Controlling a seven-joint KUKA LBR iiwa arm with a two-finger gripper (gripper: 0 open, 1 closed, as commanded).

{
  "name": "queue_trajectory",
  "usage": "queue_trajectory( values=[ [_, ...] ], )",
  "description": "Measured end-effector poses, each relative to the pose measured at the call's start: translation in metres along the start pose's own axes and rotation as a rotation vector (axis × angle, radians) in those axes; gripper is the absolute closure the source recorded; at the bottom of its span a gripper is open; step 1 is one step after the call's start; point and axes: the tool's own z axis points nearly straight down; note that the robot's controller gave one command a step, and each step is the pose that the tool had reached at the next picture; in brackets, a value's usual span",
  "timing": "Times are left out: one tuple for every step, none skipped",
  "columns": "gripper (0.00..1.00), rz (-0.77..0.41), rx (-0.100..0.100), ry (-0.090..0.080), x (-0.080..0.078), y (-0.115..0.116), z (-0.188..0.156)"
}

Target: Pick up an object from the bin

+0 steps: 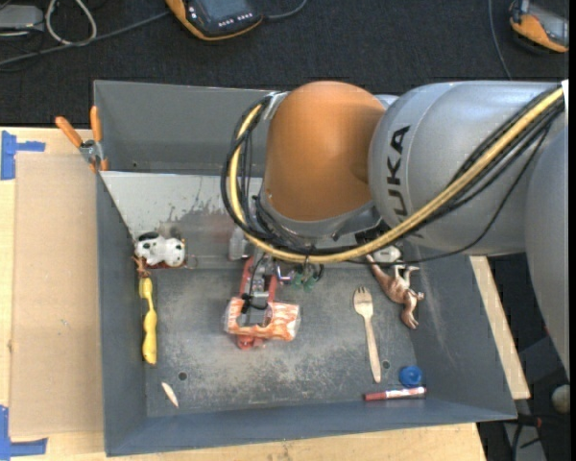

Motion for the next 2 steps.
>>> queue_trajectory(
  values=[
    [0.0,-0.087,-0.002,-0.009,0.001,-0.016,0.023],
    [0.0,-0.123,-0.002,-0.006,0.003,-0.028,0.038]
  ],
)
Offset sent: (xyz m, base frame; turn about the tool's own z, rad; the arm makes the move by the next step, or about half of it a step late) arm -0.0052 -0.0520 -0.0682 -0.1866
